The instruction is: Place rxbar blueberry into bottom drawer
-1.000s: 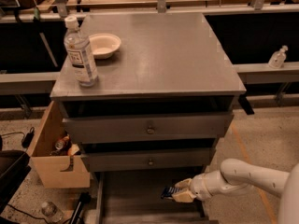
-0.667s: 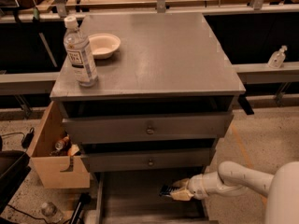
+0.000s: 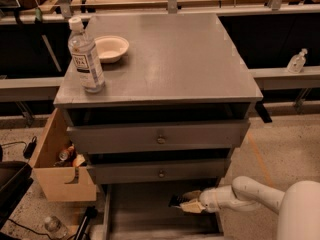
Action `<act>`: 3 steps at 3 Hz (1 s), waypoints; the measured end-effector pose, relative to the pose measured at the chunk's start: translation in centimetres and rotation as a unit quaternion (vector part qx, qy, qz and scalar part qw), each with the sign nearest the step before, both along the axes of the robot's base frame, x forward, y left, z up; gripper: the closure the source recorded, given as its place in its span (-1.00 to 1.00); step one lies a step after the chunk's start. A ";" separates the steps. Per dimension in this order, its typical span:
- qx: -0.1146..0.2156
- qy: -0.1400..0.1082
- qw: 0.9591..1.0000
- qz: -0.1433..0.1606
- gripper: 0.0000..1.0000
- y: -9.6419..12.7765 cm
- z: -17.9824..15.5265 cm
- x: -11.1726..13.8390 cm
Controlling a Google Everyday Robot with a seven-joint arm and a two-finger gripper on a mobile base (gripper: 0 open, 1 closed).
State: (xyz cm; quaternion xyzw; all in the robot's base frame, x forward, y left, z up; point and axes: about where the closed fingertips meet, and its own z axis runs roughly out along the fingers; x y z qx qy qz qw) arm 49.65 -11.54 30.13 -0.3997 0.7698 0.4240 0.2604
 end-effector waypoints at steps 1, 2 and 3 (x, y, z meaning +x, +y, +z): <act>0.001 0.001 1.000 0.002 0.15 0.2 -0.1 -0.1; 0.002 0.002 1.000 0.003 -0.30 0.5 -0.1 -0.2; 0.004 0.003 1.000 0.004 -0.77 0.7 -0.2 -0.2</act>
Offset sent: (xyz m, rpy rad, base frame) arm -0.0007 0.0020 -0.0006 0.0022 0.0018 0.0026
